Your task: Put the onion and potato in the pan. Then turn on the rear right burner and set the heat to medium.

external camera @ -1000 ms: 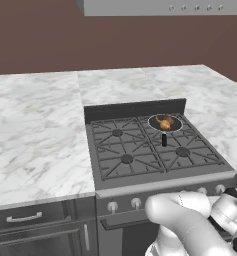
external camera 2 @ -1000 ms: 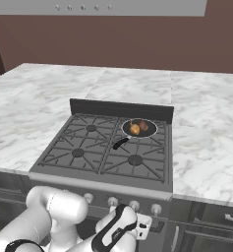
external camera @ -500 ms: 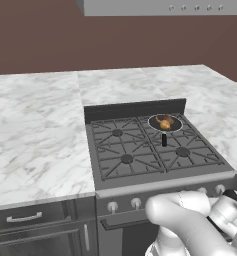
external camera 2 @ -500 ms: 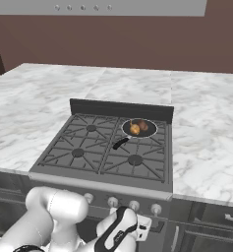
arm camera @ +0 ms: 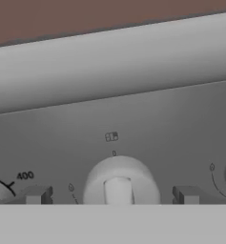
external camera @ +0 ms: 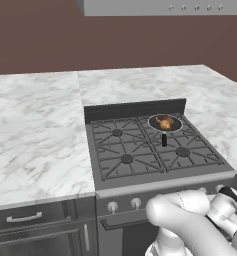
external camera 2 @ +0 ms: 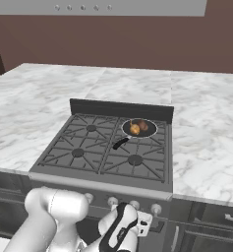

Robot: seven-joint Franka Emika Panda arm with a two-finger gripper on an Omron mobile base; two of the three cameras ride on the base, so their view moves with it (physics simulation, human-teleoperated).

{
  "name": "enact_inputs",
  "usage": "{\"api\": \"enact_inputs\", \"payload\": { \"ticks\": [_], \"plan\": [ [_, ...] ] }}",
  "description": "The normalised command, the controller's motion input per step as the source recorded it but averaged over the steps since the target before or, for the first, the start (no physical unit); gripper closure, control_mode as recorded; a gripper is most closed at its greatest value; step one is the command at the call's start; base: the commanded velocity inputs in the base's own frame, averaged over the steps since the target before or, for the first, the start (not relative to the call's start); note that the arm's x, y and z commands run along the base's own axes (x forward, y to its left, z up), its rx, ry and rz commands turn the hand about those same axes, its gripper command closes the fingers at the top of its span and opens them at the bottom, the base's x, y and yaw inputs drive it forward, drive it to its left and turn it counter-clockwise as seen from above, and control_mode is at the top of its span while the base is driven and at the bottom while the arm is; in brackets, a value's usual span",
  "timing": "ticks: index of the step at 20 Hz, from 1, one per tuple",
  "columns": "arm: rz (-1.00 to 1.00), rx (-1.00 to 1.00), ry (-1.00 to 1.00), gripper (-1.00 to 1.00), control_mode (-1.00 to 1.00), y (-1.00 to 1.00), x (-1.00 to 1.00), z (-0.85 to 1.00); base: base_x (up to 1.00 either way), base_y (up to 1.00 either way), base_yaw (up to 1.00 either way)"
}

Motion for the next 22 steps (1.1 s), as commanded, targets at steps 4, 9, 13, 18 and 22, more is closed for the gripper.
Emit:
{"api": "enact_inputs", "payload": {
  "ticks": [4, 9, 13, 18, 22],
  "plan": [
    [0.00, 0.00, 0.00, -1.00, -1.00, -0.09, 0.14, 0.00, 0.00, 0.00, 0.00],
    [0.00, 0.00, 0.00, -1.00, -1.00, -0.11, 0.00, -0.02, 0.00, 0.00, 0.00],
    [0.00, 0.00, 0.00, -1.00, -1.00, -0.12, 0.00, -0.02, 0.00, 0.00, 0.00],
    [0.00, 0.00, 0.00, -1.00, -1.00, -0.06, 0.02, 0.00, 0.00, 0.00, 0.00],
    [-0.01, 0.00, 0.00, -1.00, -1.00, -0.01, 0.01, 0.00, 0.00, 0.00, 0.00]
  ]
}}
